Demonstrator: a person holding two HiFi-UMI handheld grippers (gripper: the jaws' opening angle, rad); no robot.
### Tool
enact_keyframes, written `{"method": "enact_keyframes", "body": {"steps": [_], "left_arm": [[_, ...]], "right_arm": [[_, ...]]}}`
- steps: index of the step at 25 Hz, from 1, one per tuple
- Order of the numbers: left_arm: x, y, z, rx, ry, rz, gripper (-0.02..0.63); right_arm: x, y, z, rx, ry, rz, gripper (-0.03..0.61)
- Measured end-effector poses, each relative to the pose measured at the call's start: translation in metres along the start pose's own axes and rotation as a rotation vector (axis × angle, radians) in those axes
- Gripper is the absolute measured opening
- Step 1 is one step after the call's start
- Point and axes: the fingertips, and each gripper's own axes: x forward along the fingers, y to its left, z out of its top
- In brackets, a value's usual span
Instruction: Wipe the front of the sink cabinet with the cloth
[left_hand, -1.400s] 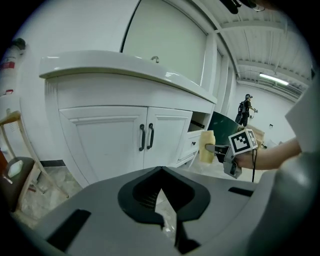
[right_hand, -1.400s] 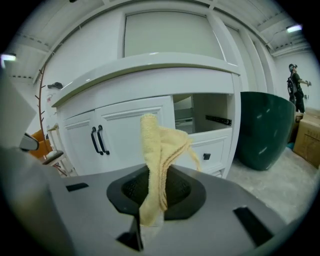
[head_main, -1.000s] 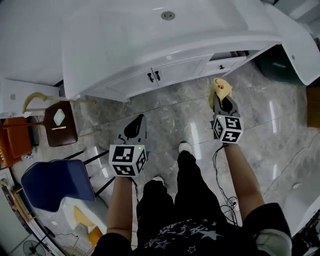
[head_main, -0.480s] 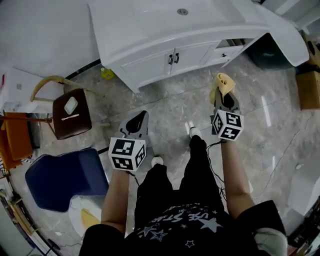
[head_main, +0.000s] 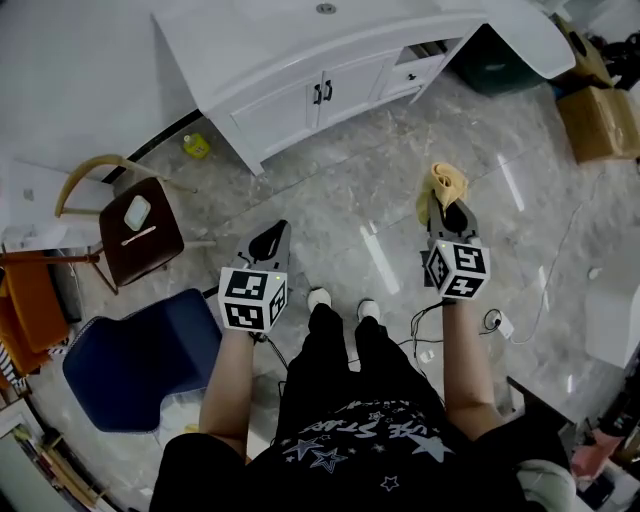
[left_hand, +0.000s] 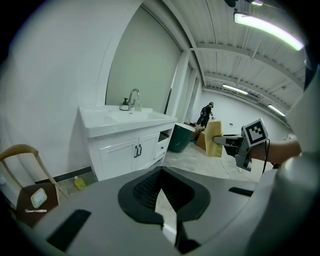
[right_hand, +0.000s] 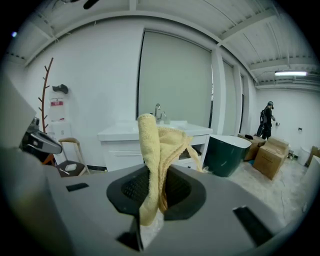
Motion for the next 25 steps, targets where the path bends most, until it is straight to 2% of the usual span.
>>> {"method": "enact_keyframes", "body": {"steps": [5, 10, 18, 25], "left_arm": [[-0.013, -0.019, -0.015, -0.014, 0.004, -0.022, 0.015], [-0.032, -0.056, -0.034, 0.016, 0.020, -0.036, 0.015], [-0.076, -0.141, -0.051, 0.049, -0.028, -0.022, 0.015], [-0.129, -0.226, -0.089, 0.056, -0.053, 0.012, 0.015]], "right_arm": [[-0.035, 0.020, -0.009, -0.033, -0.006, 0.037, 0.061], [-0.083, 0.025, -0.024, -0.016, -0.006, 0.074, 0.061], [-0.171, 0.012, -0.047, 0.006, -0.039, 0.133, 0.061], [-0.268, -0.018, -0.081, 0.051, -0.068, 0.159, 0.061]]}}
